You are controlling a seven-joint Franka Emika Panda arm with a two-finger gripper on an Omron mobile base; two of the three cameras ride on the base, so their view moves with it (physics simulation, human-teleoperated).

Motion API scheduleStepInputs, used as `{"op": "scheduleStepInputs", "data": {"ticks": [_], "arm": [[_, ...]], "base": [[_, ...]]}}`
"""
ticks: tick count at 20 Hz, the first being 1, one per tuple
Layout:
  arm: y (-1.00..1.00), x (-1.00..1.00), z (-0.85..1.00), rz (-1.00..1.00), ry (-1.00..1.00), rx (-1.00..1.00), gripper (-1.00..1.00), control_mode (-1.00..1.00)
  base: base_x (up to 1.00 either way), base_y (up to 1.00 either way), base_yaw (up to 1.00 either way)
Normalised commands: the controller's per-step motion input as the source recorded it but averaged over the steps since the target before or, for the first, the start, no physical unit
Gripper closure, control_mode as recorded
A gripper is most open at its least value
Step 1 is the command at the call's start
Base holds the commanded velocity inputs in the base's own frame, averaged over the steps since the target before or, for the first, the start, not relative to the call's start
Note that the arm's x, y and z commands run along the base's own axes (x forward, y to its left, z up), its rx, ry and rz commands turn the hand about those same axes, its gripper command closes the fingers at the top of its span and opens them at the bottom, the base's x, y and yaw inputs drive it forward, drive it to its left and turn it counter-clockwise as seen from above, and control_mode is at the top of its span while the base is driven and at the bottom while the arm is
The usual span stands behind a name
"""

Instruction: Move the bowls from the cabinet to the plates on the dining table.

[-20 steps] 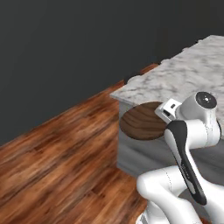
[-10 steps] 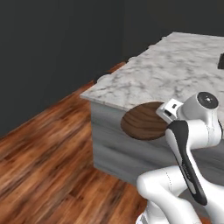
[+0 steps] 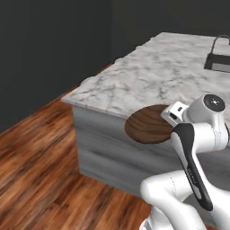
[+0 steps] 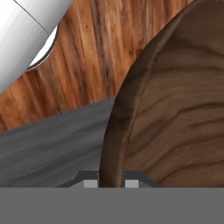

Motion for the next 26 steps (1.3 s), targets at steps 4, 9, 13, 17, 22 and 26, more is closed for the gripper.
{"op": "scheduleStepInputs", "data": {"ticks": [4, 9, 13, 17, 22, 26], "arm": [[0.00, 0.00, 0.00, 0.00, 0.00, 0.00, 1.00, 1.00], [0.00, 0.00, 0.00, 0.00, 0.00, 0.00, 1.00, 1.00], [0.00, 0.00, 0.00, 0.00, 0.00, 0.00, 1.00, 1.00], [0.00, 0.00, 0.00, 0.00, 0.00, 0.00, 1.00, 1.00], [0.00, 0.00, 0.00, 0.00, 0.00, 0.00, 1.00, 1.00], [0.00, 0.00, 0.00, 0.00, 0.00, 0.00, 1.00, 1.00]], "base": [[-0.24, -0.57, -0.20], [-0.42, -0.41, -0.34], [-0.34, -0.43, -0.39], [-0.22, -0.51, -0.35], [-0.05, -0.51, -0.26], [0.00, -0.52, -0.18]]}}
